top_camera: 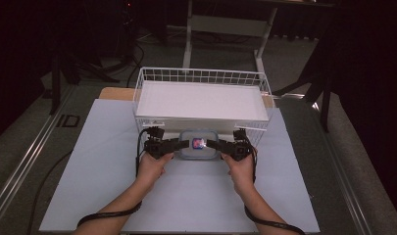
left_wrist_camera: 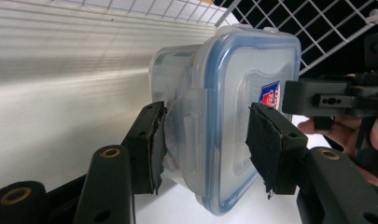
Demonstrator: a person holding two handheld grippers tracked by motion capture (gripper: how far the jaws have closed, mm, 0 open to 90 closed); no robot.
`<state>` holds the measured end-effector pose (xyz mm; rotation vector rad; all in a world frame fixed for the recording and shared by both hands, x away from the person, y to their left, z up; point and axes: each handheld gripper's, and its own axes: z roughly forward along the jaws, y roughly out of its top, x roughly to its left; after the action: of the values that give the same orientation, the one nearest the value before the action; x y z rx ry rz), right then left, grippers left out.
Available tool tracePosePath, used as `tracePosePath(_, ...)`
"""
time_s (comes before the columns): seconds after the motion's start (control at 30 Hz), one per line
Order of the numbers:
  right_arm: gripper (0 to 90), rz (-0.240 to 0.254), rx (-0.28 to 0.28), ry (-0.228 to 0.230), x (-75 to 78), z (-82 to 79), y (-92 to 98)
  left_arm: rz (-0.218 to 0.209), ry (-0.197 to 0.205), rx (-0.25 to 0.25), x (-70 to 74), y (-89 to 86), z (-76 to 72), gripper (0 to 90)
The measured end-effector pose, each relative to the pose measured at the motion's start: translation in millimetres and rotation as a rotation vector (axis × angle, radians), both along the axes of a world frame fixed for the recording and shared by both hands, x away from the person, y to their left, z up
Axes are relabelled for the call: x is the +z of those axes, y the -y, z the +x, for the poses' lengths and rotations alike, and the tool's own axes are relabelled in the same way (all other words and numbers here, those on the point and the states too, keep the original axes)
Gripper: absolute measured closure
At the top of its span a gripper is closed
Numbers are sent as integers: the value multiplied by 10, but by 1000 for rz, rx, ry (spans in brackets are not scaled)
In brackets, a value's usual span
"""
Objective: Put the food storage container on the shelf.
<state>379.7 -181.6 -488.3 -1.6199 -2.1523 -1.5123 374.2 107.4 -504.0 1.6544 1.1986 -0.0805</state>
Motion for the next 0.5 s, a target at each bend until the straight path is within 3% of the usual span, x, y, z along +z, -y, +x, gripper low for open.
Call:
tracePosePath(0.13, 430, 12, -15, -9, -80, 56, 15, 8, 16, 9, -38, 20, 50, 489)
tracePosePath(0.2, 429, 8, -12, 25, -115, 86, 22, 5, 8, 15, -66, 21, 76, 488)
tracePosePath(0.27, 429, -5, -13, 29, -128, 105, 14, 6, 1, 13, -95, 15, 96, 488)
tracePosePath(0.3, 429, -5, -13, 29, -128, 105, 14, 6, 1, 13, -95, 15, 96, 488)
tracePosePath(0.37, 429, 4, -23, -20, -135, 107, -11, -2, -1, 8, -144, -2, 116, 487)
tracePosePath(0.4, 428, -6, -22, 9, -155, 121, -10, -5, -3, 8, -144, -7, 125, 488)
tracePosePath(0.5, 427, 15, -33, 7, -180, 139, -8, 2, 7, 11, -134, -3, 151, 489)
